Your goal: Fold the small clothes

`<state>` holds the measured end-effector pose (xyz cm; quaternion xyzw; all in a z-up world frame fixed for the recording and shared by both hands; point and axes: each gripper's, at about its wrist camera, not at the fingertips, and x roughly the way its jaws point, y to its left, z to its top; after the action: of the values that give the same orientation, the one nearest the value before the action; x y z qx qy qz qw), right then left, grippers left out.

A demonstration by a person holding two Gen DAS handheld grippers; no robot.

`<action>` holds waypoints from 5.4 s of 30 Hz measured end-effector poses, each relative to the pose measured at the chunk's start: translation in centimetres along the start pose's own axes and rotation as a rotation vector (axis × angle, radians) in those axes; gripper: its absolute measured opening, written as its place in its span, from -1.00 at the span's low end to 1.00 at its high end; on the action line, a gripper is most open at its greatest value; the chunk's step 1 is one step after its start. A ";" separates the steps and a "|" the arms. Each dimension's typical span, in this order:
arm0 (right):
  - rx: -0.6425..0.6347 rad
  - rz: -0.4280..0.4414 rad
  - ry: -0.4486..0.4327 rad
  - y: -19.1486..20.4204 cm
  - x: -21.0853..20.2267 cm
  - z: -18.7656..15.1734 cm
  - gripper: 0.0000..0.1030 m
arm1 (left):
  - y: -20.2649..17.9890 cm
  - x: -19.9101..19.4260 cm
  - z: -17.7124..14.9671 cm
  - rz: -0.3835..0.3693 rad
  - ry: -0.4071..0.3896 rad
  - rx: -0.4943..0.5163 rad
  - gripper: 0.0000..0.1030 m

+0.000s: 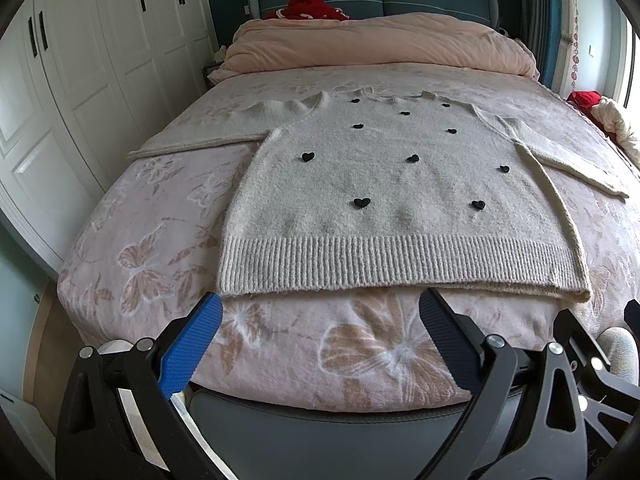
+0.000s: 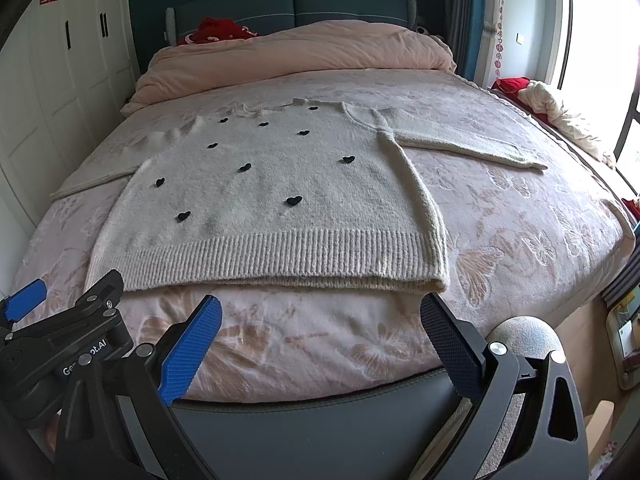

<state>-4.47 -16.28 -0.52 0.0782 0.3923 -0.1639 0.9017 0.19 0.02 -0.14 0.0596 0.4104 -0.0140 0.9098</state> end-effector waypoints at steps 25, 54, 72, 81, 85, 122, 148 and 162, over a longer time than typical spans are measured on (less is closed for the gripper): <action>0.001 -0.002 0.006 -0.1 0.1 -0.1 0.90 | 0.0 0.2 -0.1 0.004 0.000 0.001 0.87; 0.002 -0.003 0.011 -0.1 0.2 -0.2 0.90 | 0.3 0.4 -0.3 0.009 0.003 0.002 0.86; 0.042 0.151 0.110 -2.8 4.3 0.1 0.90 | 2.2 2.6 -0.2 -0.088 0.079 -0.124 0.90; 0.522 0.025 0.054 -25.7 14.4 11.3 0.83 | 5.8 6.3 2.5 -0.051 0.108 -0.268 0.91; 0.630 -0.064 0.028 -34.6 19.1 15.5 0.71 | 4.2 8.0 3.4 -0.043 0.103 -0.233 0.91; 0.107 0.716 0.070 -0.2 23.5 24.7 -0.07 | 7.7 16.5 14.1 -0.275 0.083 -0.407 0.91; 0.419 0.420 0.149 -12.9 33.3 19.2 -0.93 | 3.8 36.1 24.1 -0.330 0.137 -0.415 -0.83; 0.272 0.240 0.137 -10.4 33.6 21.8 -1.00 | 4.8 36.2 20.8 -0.420 -0.022 -0.472 -0.75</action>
<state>28.11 -39.74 -10.48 0.2564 0.4148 -0.1012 0.8672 39.99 3.17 -13.14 -0.2393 0.3959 -0.1068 0.8801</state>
